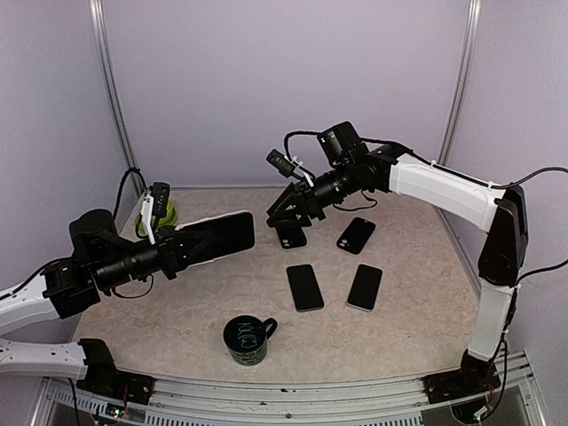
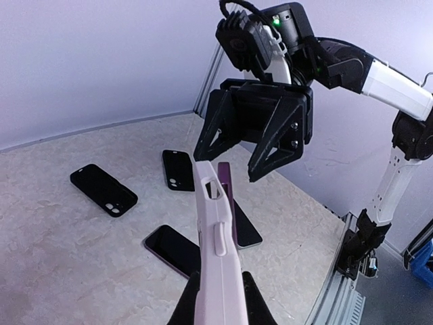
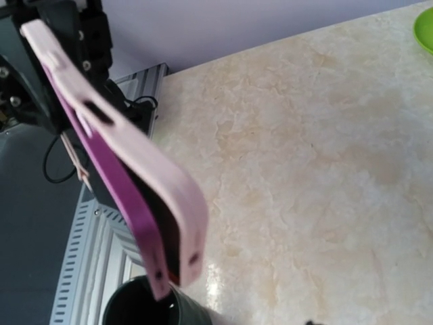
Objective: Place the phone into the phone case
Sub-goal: Press the bottom corners of the phone case.
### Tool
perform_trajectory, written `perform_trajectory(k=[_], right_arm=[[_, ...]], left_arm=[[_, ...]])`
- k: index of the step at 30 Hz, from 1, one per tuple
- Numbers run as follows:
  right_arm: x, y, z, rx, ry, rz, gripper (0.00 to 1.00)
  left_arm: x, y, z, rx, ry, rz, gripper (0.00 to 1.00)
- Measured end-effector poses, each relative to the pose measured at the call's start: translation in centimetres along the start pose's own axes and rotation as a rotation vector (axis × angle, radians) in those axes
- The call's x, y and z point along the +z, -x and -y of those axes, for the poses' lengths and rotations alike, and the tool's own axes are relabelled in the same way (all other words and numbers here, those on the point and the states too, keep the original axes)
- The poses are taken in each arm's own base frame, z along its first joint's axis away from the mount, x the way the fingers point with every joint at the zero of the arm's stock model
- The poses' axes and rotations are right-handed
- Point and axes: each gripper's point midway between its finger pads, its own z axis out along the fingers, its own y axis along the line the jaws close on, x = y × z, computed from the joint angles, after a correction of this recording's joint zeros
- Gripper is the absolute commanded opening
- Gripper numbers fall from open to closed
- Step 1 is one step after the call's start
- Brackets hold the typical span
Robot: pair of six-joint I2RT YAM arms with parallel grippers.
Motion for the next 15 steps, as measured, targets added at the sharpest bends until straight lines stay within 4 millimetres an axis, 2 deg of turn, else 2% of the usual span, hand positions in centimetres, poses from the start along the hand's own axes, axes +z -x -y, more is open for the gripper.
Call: perform_trajectory(k=[4, 11, 15], right_arm=[[0.1, 0.1, -0.1, -0.004, 0.013, 0.003, 0.54], [0.0, 0.5, -0.3, -0.013, 0.045, 0.015, 0.54], [-0.3, 1.3, 0.3, -0.015, 0.065, 0.038, 0.54]], left_arm=[[-0.7, 0.7, -0.3, -0.014, 0.021, 0.037, 0.0], [-1.2, 0.6, -1.1, -0.054, 0.063, 0.051, 0.0], [-1.4, 0.5, -1.5, -0.056, 0.089, 0.049, 0.0]])
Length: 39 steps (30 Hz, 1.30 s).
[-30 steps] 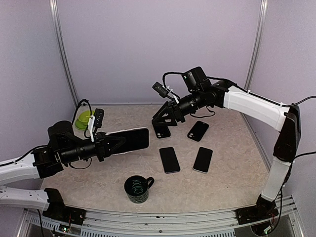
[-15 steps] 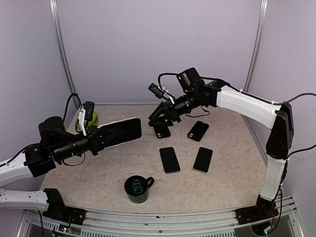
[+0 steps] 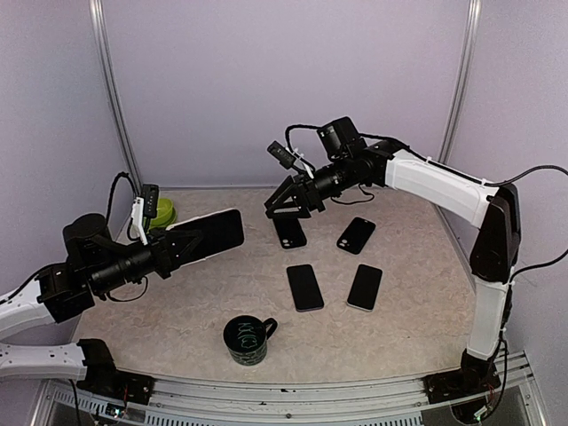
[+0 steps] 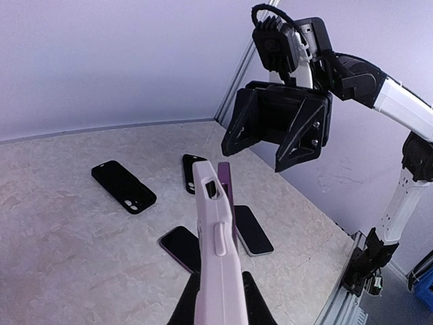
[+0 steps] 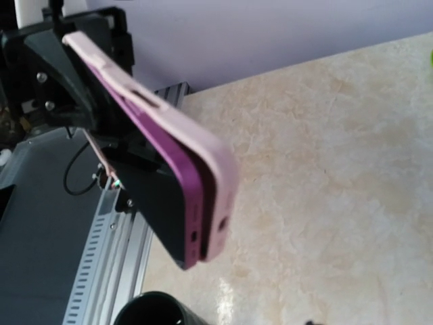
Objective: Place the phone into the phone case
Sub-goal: Press the bottom corners of the phone case.
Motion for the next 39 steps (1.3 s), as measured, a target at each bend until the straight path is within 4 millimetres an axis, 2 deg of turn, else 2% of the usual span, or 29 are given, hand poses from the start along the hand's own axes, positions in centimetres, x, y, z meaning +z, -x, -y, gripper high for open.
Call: perform_trajectory(k=[12, 21, 32, 39], right_arm=[[-0.9, 0.6, 1.3, 0.032, 0.046, 0.063, 0.54], [-1.0, -1.4, 1.9, 0.065, 0.055, 0.059, 0.56], [-1.6, -0.8, 1.3, 0.019, 0.058, 0.069, 0.57], [-1.7, -0.9, 1.3, 0.014, 0.058, 0.067, 0.57]], left_arm=[[0.0, 1.9, 0.2, -0.015, 0.031, 0.006, 0.0], [0.2, 1.7, 0.1, -0.021, 0.036, -0.004, 0.0], [0.1, 1.9, 0.2, -0.023, 0.033, 0.005, 0.0], [0.1, 1.2, -0.1, -0.029, 0.038, -0.007, 0.0]])
